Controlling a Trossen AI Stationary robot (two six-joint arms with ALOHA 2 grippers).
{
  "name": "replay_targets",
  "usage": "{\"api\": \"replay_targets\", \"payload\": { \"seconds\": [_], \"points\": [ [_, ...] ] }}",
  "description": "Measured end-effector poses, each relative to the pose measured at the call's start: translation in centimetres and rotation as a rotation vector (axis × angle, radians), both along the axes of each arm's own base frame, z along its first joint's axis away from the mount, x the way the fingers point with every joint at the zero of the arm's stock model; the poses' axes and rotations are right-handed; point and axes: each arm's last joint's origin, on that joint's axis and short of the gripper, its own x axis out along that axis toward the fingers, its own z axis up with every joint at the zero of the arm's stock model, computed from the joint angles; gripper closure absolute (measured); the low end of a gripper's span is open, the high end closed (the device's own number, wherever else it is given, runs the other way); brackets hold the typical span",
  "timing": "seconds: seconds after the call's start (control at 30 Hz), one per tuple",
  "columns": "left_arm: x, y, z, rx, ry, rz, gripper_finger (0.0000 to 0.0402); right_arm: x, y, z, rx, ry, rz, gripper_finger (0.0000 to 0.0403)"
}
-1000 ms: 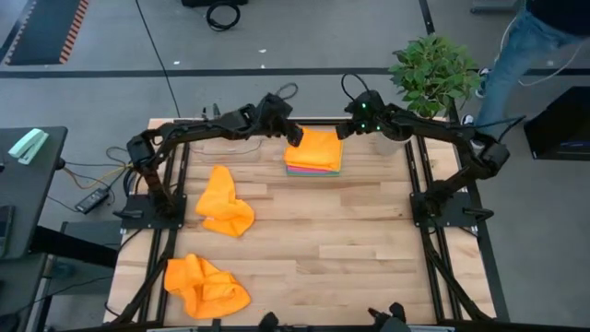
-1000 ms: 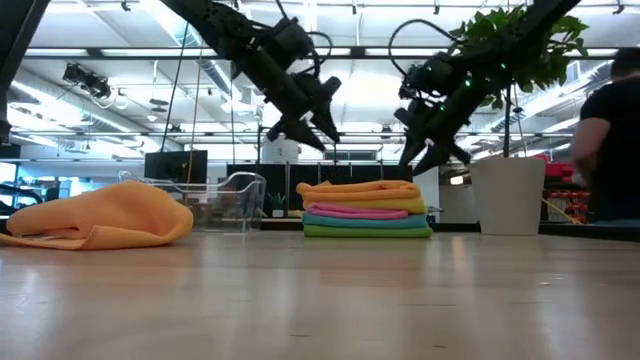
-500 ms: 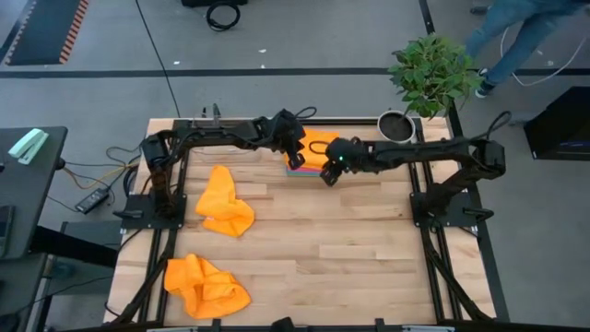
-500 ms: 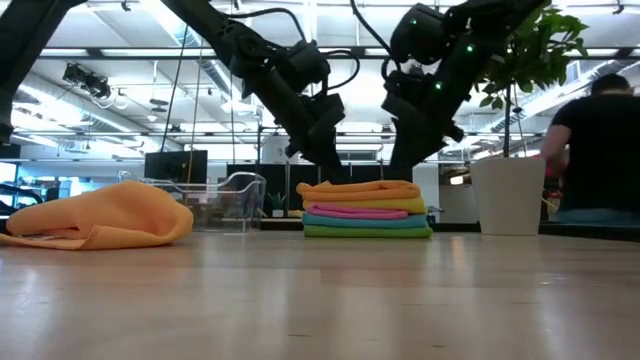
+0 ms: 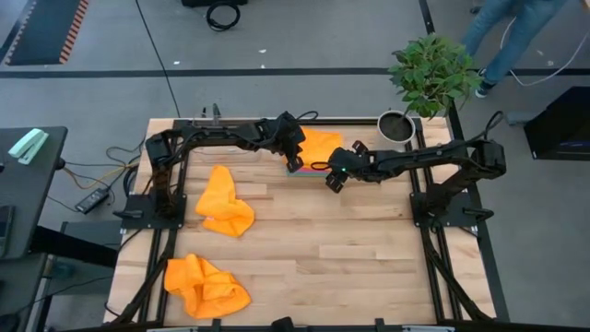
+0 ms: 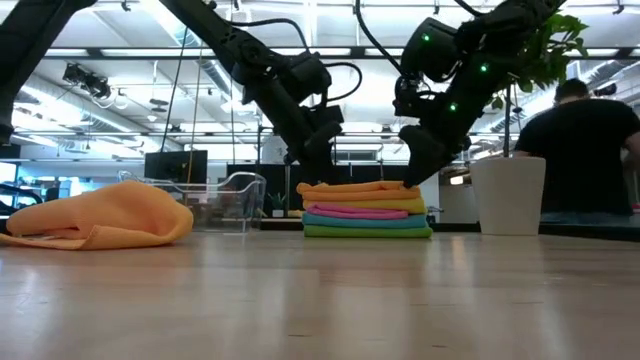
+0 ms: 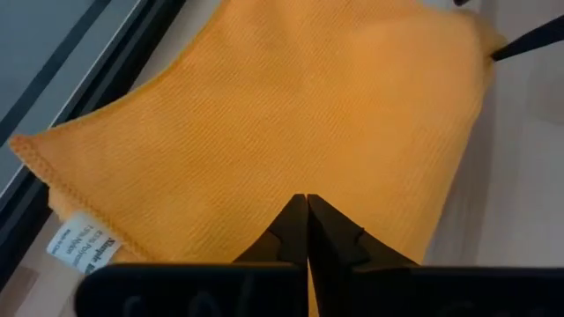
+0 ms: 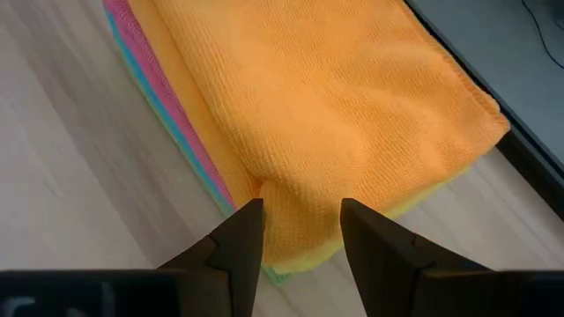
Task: Fold microfiber towels
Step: Stack the folded orange towel on the yellow towel
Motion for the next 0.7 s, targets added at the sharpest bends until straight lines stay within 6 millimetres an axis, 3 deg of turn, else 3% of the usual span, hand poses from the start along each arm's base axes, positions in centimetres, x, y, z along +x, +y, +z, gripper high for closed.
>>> {"api": "replay_targets", "payload": {
  "seconds": [0.2, 0.43, 0.7],
  "points": [
    [-0.04, 0.11, 0.01, 0.000, 0.000, 0.004, 0.0376, -0.18, 0.04, -0.28, -0.001, 0.014, 0.005, 0.0273],
    [-0.03, 0.10, 0.02, 0.001, -0.001, 0.004, 0.0395, -0.18, 0.03, -0.28, -0.001, 0.014, 0.004, 0.0389],
    [-0.21, 0.52, -0.16, -0.002, 0.006, 0.016, 0.0380, -0.21, -0.02, -0.12, -0.016, 0.027, -0.013, 0.0396]
  ]
}}
